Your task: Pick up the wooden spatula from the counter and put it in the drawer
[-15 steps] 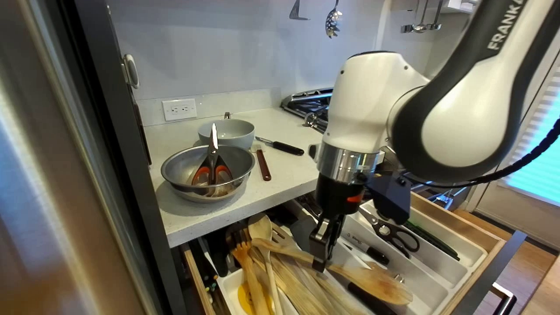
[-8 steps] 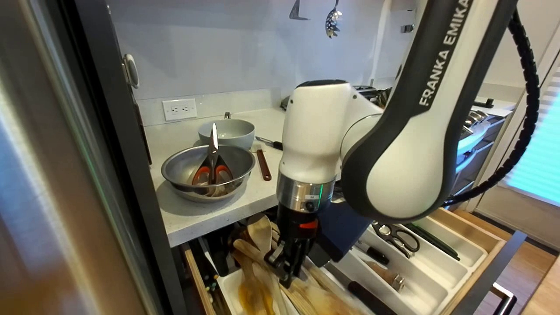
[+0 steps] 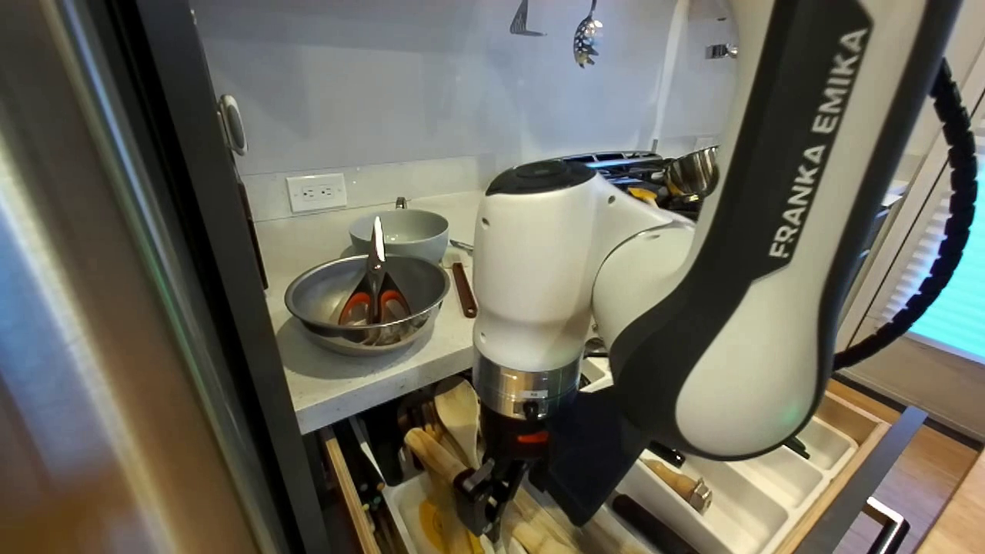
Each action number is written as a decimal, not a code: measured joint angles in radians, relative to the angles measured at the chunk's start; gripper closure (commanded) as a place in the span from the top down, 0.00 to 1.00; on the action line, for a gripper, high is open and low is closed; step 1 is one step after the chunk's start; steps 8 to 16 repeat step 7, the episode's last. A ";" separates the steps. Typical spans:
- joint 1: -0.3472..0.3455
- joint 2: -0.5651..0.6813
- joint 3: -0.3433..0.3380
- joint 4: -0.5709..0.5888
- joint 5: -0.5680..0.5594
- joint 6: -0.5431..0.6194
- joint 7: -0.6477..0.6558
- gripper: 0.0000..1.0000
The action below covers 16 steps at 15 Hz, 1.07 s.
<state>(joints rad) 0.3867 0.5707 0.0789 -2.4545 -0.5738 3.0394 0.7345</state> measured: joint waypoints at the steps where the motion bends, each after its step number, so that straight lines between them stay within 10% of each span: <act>1: 0.027 -0.047 -0.030 -0.034 -0.018 0.004 0.010 1.00; 7: 0.098 -0.386 -0.212 -0.240 -0.144 -0.044 0.063 0.99; 16: 0.098 -0.386 -0.212 -0.240 -0.144 -0.044 0.063 0.99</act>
